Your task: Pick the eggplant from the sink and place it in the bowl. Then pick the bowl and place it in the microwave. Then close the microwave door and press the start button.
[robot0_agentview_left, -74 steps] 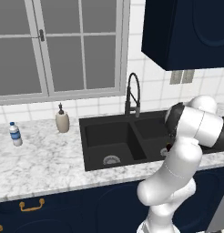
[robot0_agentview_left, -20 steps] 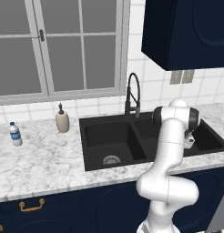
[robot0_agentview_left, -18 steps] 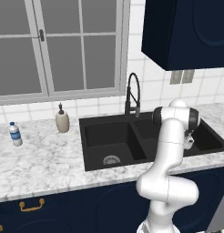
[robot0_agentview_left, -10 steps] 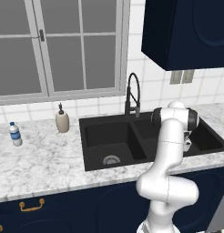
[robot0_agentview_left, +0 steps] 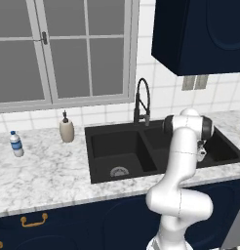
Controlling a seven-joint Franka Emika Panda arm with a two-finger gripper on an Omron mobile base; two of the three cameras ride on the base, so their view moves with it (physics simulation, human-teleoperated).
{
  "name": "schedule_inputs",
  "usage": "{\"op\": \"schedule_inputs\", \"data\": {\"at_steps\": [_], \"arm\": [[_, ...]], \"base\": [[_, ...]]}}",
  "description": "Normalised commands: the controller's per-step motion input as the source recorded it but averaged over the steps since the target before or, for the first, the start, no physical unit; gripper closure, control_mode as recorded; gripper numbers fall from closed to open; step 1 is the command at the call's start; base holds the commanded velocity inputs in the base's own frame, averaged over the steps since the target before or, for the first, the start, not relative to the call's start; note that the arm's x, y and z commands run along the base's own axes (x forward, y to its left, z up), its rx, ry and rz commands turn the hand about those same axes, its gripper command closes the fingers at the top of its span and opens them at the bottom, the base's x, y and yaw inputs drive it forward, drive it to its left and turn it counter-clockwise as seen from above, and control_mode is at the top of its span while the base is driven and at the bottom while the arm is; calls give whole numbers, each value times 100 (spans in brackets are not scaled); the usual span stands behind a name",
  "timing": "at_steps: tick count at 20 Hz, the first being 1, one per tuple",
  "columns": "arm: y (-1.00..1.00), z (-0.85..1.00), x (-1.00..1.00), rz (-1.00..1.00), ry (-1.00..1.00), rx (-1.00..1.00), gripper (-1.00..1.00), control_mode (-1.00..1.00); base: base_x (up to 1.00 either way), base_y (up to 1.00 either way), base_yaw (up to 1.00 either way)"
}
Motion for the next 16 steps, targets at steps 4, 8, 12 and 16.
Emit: {"op": "schedule_inputs", "data": {"at_steps": [4,8,12,16], "arm": [[0,99,-25,-1,-30,3,100,-100],[0,100,-28,-5,-49,9,100,-100],[0,100,-49,-6,-40,6,100,-100],[0,100,-67,-17,-14,-4,100,-100]], "base": [[0,0,0],[0,0,0],[0,0,0],[0,0,0]]}}
